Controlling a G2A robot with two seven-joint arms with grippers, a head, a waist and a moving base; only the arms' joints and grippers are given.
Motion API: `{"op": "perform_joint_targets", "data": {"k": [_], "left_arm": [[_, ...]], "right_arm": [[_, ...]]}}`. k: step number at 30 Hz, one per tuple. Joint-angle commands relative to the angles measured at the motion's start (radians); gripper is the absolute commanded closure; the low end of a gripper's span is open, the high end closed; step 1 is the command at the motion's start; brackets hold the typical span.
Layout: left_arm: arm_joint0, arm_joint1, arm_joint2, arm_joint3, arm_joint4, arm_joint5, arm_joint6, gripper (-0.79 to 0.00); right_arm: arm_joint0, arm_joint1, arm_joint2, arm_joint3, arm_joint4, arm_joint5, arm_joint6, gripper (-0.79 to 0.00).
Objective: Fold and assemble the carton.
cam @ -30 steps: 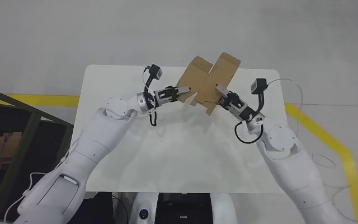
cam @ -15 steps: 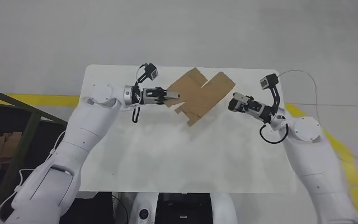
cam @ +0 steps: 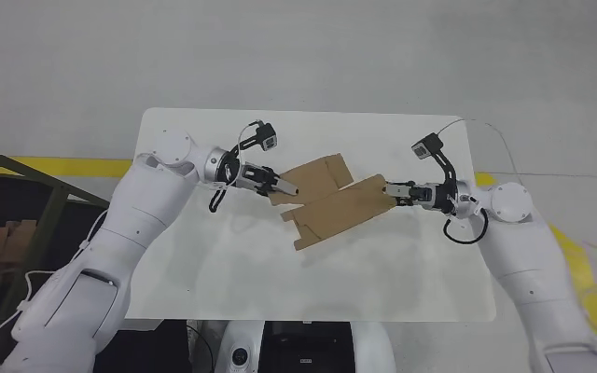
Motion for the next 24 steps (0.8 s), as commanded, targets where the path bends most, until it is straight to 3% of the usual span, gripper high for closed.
{"op": "perform_joint_targets", "data": {"k": [1,14,24], "left_arm": [[-0.004,0.009,0.023,-0.010,-0.006,-0.007,0.000,0.000],[-0.062,0.036,0.091,0.001,-0.030,-0.037,0.000,0.000],[-0.074,0.053,0.136,-0.020,-0.058,-0.037,0.000,0.000]], "right_arm": [[0.014,0.003,-0.027,-0.018,-0.006,0.015,0.015,-0.785],[0.040,0.042,-0.118,-0.040,0.029,0.024,0.024,-0.782],[0.091,0.058,-0.211,-0.015,0.044,0.024,0.024,-0.459]]}}
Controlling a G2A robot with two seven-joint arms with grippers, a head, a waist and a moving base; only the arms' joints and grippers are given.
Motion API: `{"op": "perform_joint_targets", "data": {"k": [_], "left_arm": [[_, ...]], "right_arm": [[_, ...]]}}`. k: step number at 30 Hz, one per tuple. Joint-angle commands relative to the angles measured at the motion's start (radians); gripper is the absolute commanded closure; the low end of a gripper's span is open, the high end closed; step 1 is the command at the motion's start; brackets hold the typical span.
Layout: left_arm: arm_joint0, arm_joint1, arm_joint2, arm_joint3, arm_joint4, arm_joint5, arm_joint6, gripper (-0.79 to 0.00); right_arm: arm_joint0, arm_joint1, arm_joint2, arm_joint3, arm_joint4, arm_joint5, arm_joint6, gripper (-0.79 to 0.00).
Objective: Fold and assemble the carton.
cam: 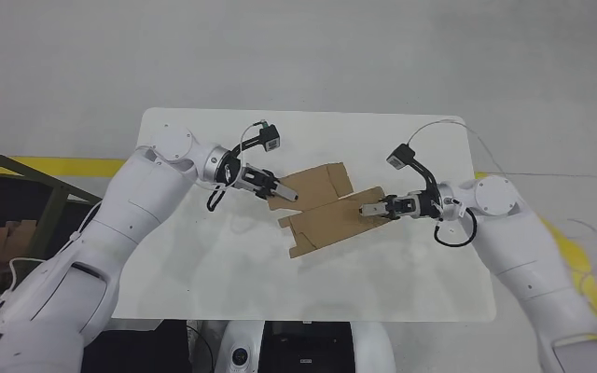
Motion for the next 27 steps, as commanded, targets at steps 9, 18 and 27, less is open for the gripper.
{"op": "perform_joint_targets", "data": {"k": [9,18,27], "left_arm": [[-0.021,0.010,0.027,0.012,-0.001,0.000,0.000,0.000],[-0.031,0.010,0.039,0.019,-0.004,0.000,0.000,0.000],[-0.027,0.007,0.021,0.031,-0.025,-0.006,0.006,-0.785]], "right_arm": [[0.048,0.014,-0.084,0.009,0.017,0.004,0.004,-0.259],[0.079,0.027,-0.150,0.011,0.031,-0.004,-0.004,-0.034],[0.107,0.037,-0.189,0.035,0.070,-0.017,-0.017,0.000]]}}
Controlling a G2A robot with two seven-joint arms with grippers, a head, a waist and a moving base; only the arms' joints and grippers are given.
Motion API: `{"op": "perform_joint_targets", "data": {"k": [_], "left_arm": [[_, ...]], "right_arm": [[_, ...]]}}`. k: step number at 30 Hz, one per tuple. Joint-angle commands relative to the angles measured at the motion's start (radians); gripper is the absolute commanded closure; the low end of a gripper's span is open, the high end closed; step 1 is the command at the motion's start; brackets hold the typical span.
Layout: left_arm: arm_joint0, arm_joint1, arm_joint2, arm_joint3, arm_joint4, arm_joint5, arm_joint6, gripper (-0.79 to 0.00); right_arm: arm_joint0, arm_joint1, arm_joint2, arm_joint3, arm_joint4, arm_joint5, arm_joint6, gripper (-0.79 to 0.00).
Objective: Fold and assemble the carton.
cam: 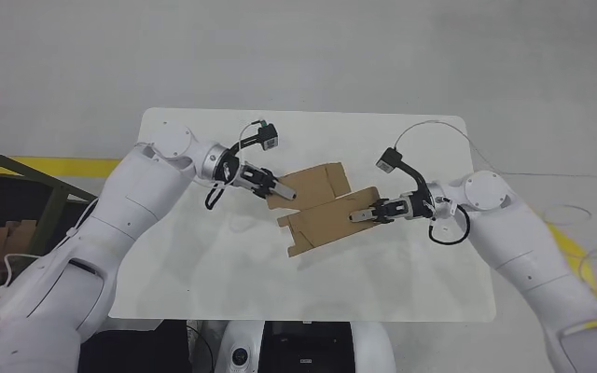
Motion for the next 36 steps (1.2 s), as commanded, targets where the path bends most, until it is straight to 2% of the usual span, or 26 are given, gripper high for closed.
{"op": "perform_joint_targets", "data": {"k": [1,12,19,23,30,36], "left_arm": [[0.004,-0.002,-0.008,0.009,-0.029,0.002,-0.002,-0.785],[0.039,-0.014,-0.067,0.061,-0.133,-0.060,0.060,-0.785],[0.063,-0.026,-0.085,0.077,-0.098,-0.114,0.189,-0.785],[0.081,-0.030,-0.092,0.067,-0.077,-0.120,0.241,-0.785],[0.101,-0.041,-0.089,0.035,-0.037,-0.111,0.291,-0.785],[0.111,-0.048,-0.100,0.030,-0.027,-0.103,0.302,-0.785]], "right_arm": [[0.003,0.002,-0.006,0.000,0.005,-0.002,-0.002,0.000],[-0.009,0.014,0.004,0.046,0.069,-0.021,-0.021,0.000],[-0.032,0.010,0.027,0.088,0.132,0.041,-0.037,0.000],[-0.056,0.019,0.055,0.053,0.082,0.086,-0.098,0.000],[-0.125,0.044,0.111,-0.087,-0.067,0.197,-0.251,0.000],[-0.189,0.062,0.166,-0.173,-0.112,0.243,-0.307,0.000]]}}
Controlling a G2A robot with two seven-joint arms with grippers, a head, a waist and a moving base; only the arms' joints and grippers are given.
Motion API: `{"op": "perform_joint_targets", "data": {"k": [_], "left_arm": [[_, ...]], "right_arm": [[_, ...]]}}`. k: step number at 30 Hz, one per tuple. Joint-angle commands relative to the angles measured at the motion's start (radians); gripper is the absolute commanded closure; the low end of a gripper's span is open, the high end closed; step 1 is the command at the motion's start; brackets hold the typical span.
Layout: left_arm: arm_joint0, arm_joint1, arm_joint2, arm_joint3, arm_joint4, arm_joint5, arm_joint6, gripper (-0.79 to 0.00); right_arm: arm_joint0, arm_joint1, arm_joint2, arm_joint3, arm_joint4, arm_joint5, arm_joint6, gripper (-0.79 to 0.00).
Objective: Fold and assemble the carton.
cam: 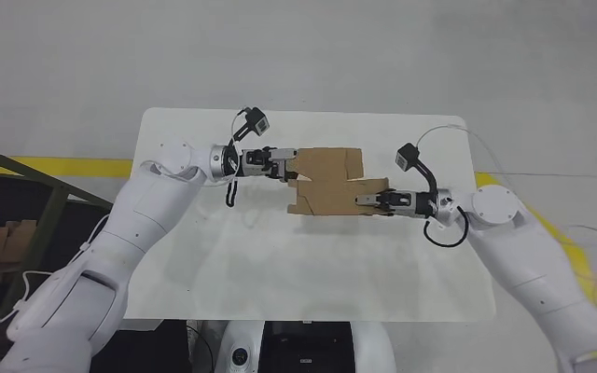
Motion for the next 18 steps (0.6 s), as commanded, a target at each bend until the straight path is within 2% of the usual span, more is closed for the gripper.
{"op": "perform_joint_targets", "data": {"k": [1,18], "left_arm": [[0.002,-0.002,-0.005,0.002,0.002,0.004,0.000,-0.785],[0.004,-0.005,-0.061,-0.042,0.021,0.037,-0.039,-0.785]], "right_arm": [[-0.015,0.004,0.016,-0.015,-0.009,0.010,-0.007,0.000],[-0.045,0.001,0.041,-0.051,-0.085,0.071,-0.041,0.000]]}}
